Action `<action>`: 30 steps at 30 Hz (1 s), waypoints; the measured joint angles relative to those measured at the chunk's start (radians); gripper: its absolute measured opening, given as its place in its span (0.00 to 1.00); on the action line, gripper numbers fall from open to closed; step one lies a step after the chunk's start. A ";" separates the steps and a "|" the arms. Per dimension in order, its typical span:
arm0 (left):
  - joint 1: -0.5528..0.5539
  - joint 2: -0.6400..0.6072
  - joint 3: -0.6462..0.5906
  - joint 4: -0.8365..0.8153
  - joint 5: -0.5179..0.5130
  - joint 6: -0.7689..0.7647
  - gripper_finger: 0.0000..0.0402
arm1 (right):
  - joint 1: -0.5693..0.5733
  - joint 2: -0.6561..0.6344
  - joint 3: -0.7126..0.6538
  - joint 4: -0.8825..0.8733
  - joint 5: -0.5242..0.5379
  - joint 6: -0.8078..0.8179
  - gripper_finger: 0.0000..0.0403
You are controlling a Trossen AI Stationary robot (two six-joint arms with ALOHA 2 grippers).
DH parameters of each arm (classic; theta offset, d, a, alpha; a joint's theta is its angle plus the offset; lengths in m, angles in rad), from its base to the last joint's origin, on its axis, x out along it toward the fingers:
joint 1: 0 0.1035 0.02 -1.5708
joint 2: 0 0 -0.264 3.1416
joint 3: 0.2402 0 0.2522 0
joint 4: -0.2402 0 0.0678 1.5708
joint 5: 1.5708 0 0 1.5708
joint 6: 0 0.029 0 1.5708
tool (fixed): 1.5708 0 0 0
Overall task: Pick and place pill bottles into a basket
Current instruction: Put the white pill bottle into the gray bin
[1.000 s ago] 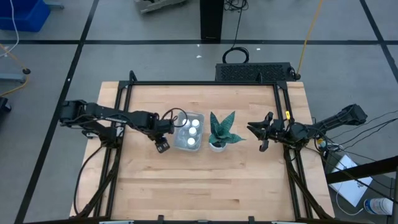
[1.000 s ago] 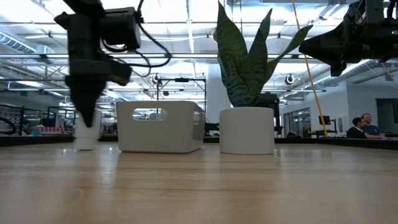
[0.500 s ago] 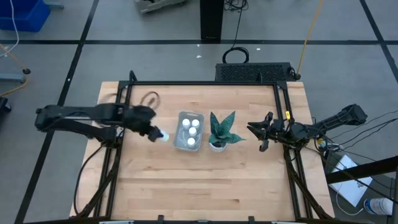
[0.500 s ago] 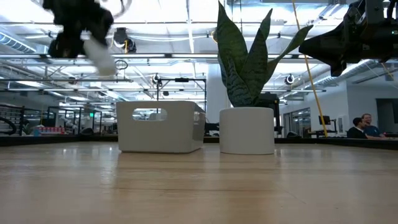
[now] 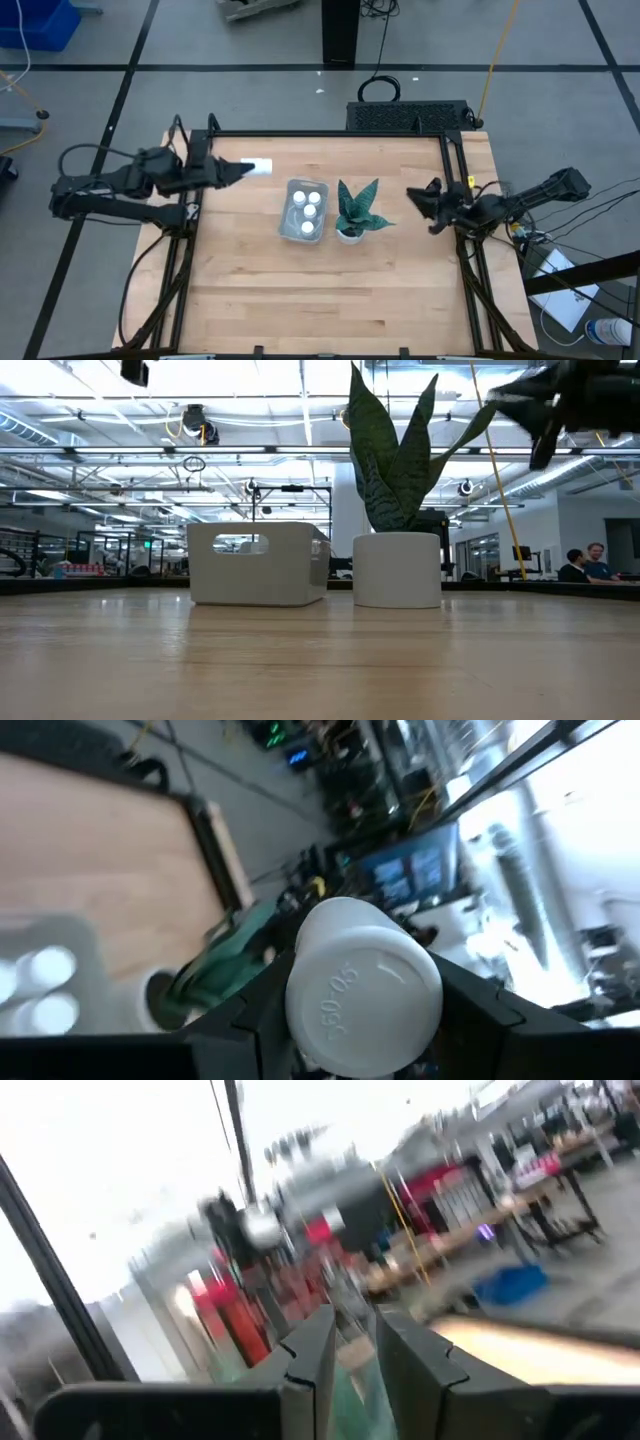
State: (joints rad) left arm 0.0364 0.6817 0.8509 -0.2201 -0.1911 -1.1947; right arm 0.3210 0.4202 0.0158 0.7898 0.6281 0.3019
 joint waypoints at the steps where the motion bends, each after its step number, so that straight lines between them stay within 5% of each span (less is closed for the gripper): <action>1: 0.000 0.008 0.000 0.022 -0.014 0.003 0.45 | -0.001 0.000 0.000 0.072 0.001 0.004 0.18; 9: 0.000 0.112 0.000 0.211 -0.028 0.016 0.45 | -0.001 -0.001 0.051 0.443 -0.001 0.030 0.18; 21: -0.002 0.298 0.000 0.577 -0.019 0.041 0.45 | -0.006 0.196 0.408 0.107 -0.033 0.263 0.21; 30: -0.007 0.410 0.000 0.765 -0.009 0.040 0.45 | -0.035 0.520 0.794 -0.217 -0.055 0.288 0.58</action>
State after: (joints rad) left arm 0.0296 1.0918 0.8505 0.5453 -0.2005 -1.1549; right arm 0.2860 0.9404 0.8095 0.5733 0.5728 0.5895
